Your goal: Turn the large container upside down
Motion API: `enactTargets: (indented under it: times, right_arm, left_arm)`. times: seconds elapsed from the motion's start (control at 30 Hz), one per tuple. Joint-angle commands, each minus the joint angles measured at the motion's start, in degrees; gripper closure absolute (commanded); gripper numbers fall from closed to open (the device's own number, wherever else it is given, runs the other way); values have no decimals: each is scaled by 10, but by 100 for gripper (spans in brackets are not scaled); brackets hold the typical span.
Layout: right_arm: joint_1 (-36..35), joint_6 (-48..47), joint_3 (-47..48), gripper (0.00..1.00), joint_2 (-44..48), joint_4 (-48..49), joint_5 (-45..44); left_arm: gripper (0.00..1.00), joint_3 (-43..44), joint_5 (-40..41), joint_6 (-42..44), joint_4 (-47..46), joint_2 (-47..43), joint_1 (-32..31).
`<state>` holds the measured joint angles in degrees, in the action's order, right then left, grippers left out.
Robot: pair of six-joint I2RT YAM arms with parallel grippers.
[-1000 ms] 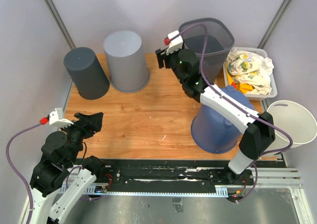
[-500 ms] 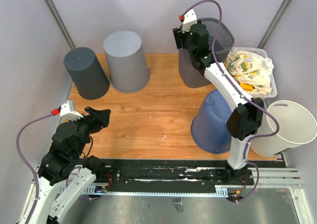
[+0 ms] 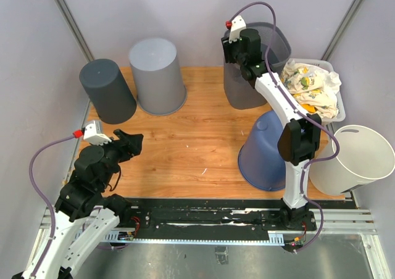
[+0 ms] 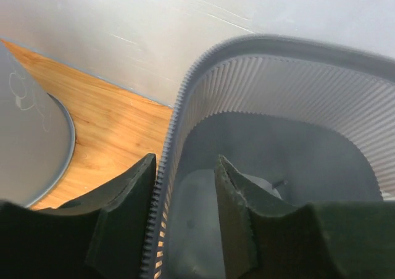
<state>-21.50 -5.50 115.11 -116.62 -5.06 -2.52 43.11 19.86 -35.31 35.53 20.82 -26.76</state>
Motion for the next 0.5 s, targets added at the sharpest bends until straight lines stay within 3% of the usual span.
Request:
enactTargets:
  times: [0.0,0.2,0.47]
  right_arm:
    - [4,13,15,66,-10,-17,23]
    - [2,22,2,99,12,-16,36]
    - [-26,19,-18,99,80,-21,25]
  left_arm:
    - [23,-9,0,12,-26,-2,0]
    - [23,-11,-2,10,-28,-3,0]
    - [23,4,-3,4,-9,-17,-1]
